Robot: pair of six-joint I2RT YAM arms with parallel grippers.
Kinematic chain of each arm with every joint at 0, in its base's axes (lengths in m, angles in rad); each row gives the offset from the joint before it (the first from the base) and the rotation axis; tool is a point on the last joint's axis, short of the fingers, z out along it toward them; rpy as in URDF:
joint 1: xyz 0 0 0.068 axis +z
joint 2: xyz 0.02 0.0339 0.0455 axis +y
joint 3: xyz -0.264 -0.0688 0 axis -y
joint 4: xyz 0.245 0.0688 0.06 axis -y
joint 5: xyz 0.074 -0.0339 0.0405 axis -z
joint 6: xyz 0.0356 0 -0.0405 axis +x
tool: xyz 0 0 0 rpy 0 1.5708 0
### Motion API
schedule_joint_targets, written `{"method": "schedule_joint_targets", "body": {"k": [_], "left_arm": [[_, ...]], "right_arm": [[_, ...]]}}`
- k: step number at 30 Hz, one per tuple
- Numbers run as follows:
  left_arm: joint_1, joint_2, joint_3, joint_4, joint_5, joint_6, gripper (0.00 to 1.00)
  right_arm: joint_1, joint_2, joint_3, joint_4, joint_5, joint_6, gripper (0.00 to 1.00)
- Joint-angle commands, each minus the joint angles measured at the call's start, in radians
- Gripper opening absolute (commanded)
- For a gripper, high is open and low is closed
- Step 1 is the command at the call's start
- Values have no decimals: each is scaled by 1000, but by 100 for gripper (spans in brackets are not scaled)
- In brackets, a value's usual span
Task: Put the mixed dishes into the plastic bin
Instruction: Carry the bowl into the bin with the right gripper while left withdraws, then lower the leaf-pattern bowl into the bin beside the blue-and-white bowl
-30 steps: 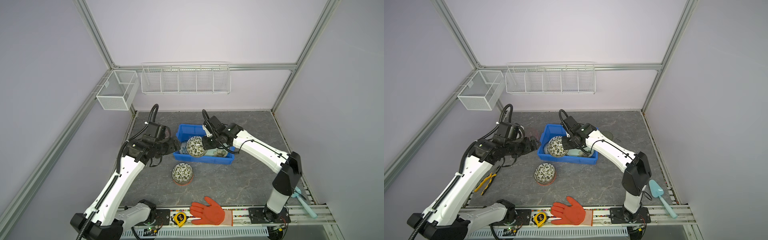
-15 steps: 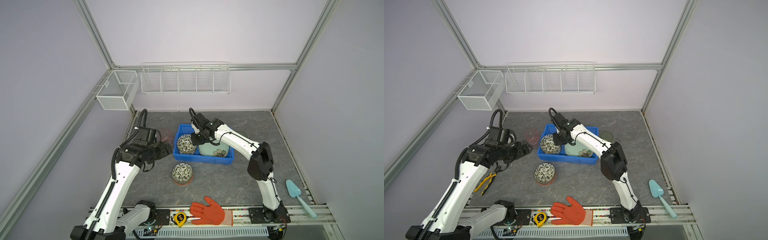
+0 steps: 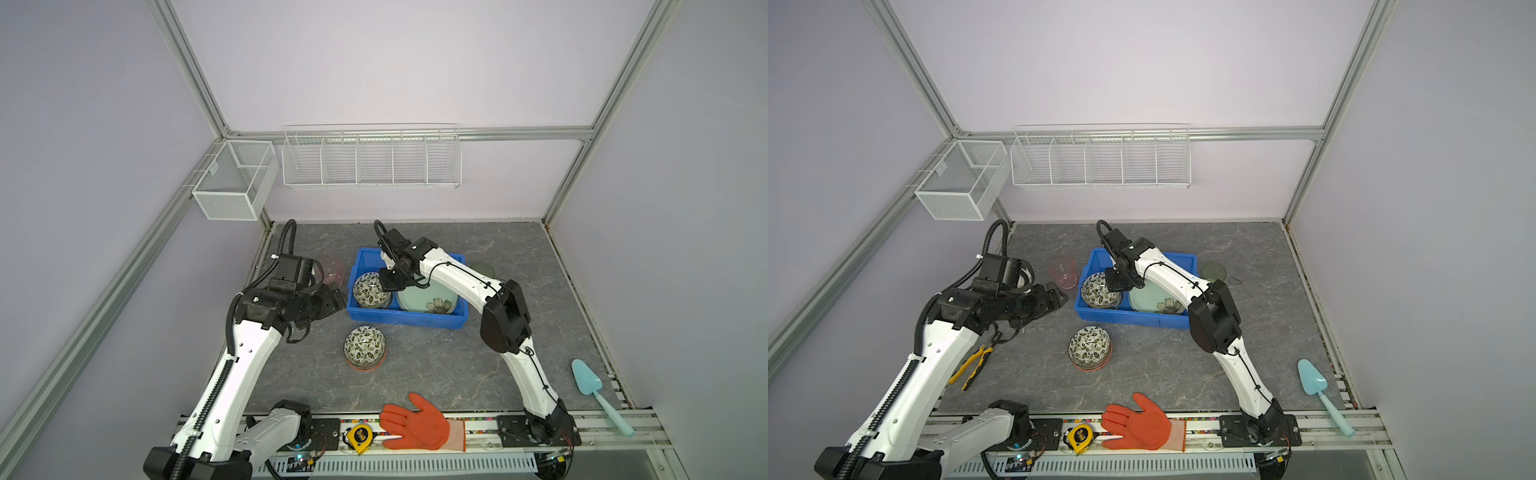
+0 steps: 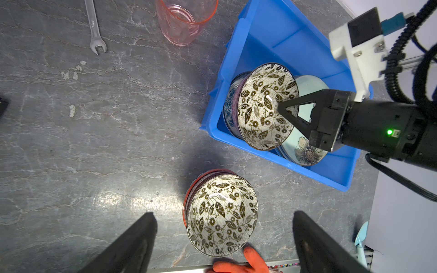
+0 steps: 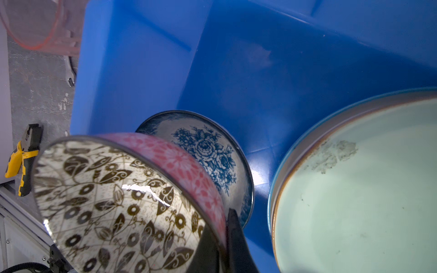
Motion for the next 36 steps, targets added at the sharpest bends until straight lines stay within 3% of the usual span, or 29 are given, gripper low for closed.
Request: {"method": "schedule_joint_targets", "body": {"k": [1,36], "left_arm": [[9,4,-15,0,10,22,90],[11,-5,-56,20,32,9,90]], "right_arm": [[-5,17,30,5,-34,-4,7],[-3,51,-10,37,-22,9,11]]}}
